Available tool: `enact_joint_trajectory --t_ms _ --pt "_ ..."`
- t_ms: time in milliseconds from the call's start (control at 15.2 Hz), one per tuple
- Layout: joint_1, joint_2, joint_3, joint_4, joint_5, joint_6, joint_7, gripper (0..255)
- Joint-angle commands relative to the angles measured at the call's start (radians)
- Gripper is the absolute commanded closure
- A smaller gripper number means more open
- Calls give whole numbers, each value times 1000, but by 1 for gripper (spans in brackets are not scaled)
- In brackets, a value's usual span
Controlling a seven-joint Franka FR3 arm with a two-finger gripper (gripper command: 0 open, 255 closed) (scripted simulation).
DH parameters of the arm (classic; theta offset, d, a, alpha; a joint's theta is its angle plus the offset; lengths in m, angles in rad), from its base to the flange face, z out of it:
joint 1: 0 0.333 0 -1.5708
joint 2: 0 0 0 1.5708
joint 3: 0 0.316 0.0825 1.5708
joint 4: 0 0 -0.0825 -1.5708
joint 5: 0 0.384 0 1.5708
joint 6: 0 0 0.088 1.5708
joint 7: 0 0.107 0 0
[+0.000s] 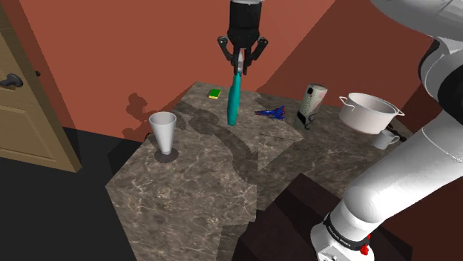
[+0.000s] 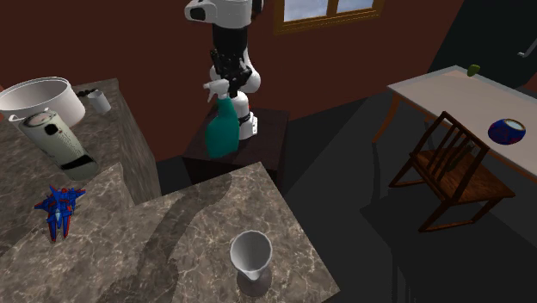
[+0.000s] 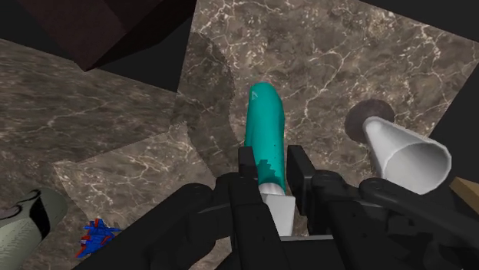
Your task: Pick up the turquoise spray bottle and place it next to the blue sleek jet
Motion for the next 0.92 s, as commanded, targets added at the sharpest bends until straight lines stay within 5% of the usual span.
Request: enact_joint_trajectory --t_ms 0,858 --pt "-22 -35 -43 -49 10 23 -65 255" --pt "-133 -102 -264 -229 -11 162 -397 255"
